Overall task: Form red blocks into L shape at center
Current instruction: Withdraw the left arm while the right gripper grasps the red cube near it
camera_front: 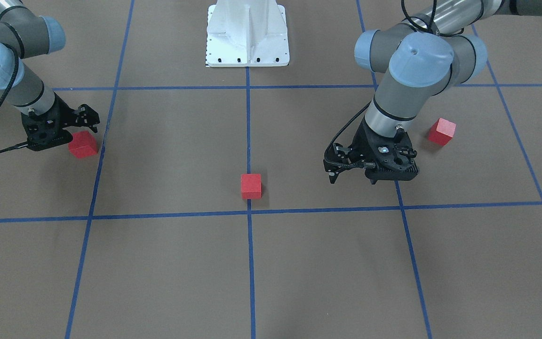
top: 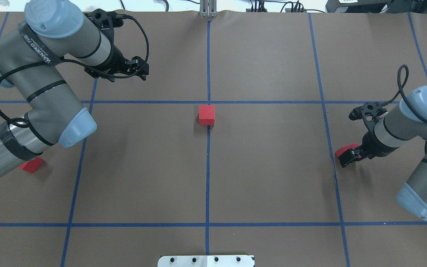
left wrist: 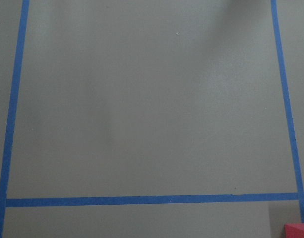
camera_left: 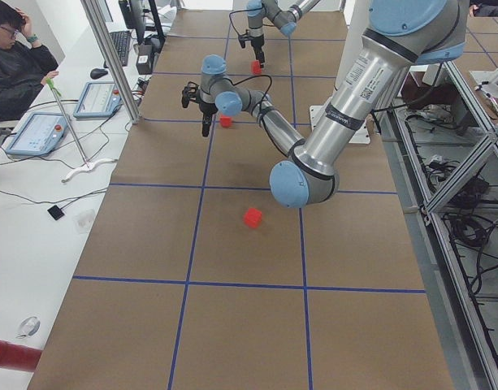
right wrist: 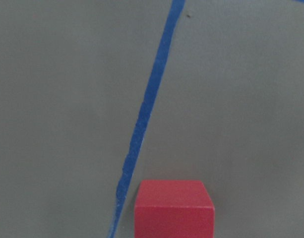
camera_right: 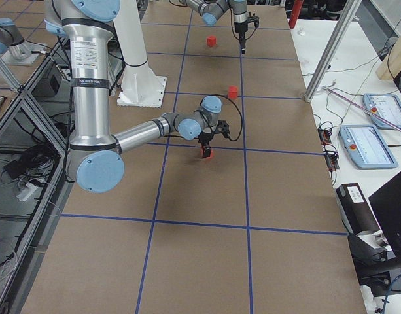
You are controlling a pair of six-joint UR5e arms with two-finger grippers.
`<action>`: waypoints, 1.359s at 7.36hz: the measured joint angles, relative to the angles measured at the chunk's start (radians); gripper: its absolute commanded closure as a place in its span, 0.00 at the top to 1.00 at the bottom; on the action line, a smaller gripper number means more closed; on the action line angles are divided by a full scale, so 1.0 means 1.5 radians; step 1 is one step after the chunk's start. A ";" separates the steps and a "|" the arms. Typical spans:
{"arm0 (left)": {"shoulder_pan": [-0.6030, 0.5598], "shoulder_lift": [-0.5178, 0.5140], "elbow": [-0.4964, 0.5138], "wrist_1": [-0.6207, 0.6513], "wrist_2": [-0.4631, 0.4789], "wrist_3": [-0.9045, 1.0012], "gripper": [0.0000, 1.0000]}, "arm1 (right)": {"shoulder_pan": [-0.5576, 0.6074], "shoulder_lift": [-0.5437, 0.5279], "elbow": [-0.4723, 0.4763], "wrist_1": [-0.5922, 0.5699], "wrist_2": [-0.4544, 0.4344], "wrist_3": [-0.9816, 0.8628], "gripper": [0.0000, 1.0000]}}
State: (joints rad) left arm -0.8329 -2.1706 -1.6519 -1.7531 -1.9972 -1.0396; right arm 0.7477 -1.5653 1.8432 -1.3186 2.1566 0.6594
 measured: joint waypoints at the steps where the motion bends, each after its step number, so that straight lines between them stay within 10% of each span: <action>1: 0.000 0.000 0.000 0.000 0.000 0.000 1.00 | -0.007 0.000 -0.003 0.000 0.000 0.000 0.95; 3: 0.001 0.000 0.001 0.000 0.000 0.000 1.00 | -0.011 0.003 -0.006 -0.001 0.000 0.000 0.67; 10: 0.003 0.009 0.006 -0.006 0.000 0.001 1.00 | -0.009 0.005 -0.009 -0.004 -0.001 -0.001 0.75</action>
State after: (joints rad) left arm -0.8284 -2.1577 -1.6424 -1.7624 -1.9972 -1.0385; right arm 0.7343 -1.5577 1.8303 -1.3248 2.1549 0.6584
